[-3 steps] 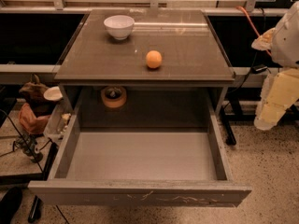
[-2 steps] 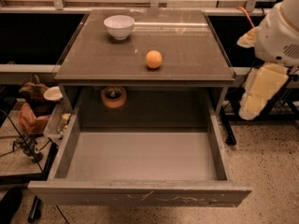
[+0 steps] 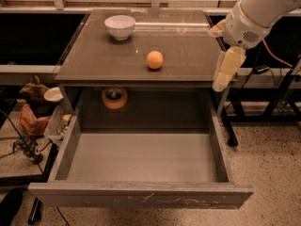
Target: Place orange into top drawer
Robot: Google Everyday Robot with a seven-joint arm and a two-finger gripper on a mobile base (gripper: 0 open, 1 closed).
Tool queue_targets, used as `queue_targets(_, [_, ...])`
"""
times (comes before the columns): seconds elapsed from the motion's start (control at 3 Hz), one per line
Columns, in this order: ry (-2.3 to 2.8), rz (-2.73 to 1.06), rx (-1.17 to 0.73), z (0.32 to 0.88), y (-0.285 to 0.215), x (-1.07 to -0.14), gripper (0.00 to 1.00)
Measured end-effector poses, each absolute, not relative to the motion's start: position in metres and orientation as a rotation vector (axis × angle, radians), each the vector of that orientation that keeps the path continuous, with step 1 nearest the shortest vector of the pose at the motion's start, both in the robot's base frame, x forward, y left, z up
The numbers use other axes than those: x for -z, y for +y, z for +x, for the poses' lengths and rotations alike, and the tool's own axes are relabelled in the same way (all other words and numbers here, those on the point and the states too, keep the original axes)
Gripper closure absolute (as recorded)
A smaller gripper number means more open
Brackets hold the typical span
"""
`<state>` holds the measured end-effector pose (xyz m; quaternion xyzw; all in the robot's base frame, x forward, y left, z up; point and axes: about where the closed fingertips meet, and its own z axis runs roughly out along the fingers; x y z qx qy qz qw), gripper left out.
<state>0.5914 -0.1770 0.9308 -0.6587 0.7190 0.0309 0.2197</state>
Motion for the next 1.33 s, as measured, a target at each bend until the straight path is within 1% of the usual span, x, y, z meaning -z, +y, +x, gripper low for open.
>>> queue_targets(0.33, [1.989, -1.822, -0.085, 0.591, -0.177, -0.931, 0.0])
queue_targets(1.33, [1.852, -1.862, -0.021, 0.7, -0.152, -0.912, 0.0])
